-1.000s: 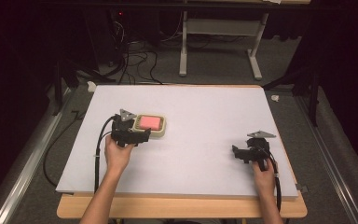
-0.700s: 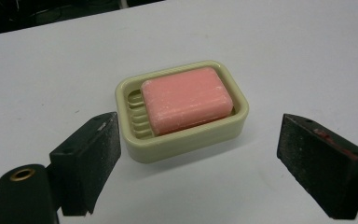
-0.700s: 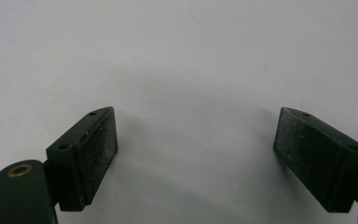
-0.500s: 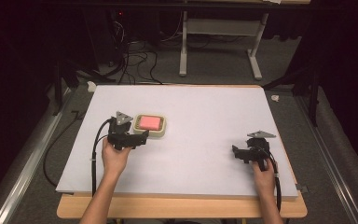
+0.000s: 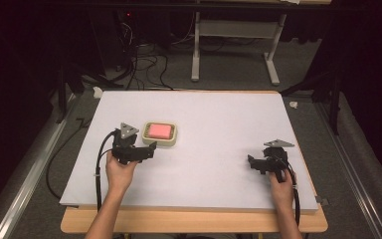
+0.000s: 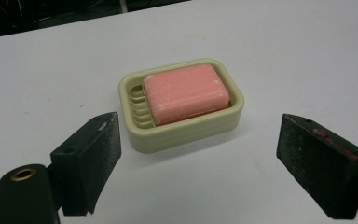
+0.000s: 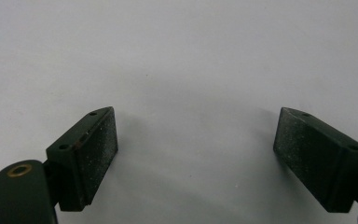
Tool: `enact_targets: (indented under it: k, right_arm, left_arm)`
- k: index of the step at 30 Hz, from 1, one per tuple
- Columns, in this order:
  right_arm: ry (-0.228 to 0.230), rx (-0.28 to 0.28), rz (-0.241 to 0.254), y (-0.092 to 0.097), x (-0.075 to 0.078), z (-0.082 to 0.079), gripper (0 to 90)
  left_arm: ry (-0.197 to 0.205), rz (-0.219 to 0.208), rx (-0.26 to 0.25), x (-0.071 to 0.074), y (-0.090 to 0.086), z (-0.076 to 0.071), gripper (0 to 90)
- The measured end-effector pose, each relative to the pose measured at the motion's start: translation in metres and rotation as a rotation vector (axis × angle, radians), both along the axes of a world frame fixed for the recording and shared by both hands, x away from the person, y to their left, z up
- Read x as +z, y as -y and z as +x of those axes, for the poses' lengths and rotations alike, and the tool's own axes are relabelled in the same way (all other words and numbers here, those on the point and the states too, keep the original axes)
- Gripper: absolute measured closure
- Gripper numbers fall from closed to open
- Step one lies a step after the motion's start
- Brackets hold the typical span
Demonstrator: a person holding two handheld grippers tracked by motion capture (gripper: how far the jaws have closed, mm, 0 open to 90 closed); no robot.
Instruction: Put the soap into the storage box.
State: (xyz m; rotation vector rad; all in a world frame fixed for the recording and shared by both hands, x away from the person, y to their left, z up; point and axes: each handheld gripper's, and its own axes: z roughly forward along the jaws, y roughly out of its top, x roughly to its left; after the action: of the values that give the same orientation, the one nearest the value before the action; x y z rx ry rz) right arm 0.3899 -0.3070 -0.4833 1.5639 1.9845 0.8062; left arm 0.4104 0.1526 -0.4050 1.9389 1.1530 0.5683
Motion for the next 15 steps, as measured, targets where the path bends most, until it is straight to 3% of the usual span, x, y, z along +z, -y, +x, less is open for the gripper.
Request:
enact_targets:
  k: [6,8,15]
  right_arm:
    - [0.0,0.0,0.0,0.0,0.0,0.0,14.1]
    - [0.0,0.0,0.0,0.0,0.0,0.0,14.1]
    - [0.001,0.002,-0.001,0.0001,0.0,0.0001,14.2]
  left_arm:
    - [0.002,-0.008,0.005,-0.0017,-0.0036,-0.0034,14.5]
    - [0.012,0.017,0.012,-0.0035,-0.0041,-0.0052,14.6]
    - [-0.002,0.008,0.016,-0.007,-0.008,-0.0064,14.7]
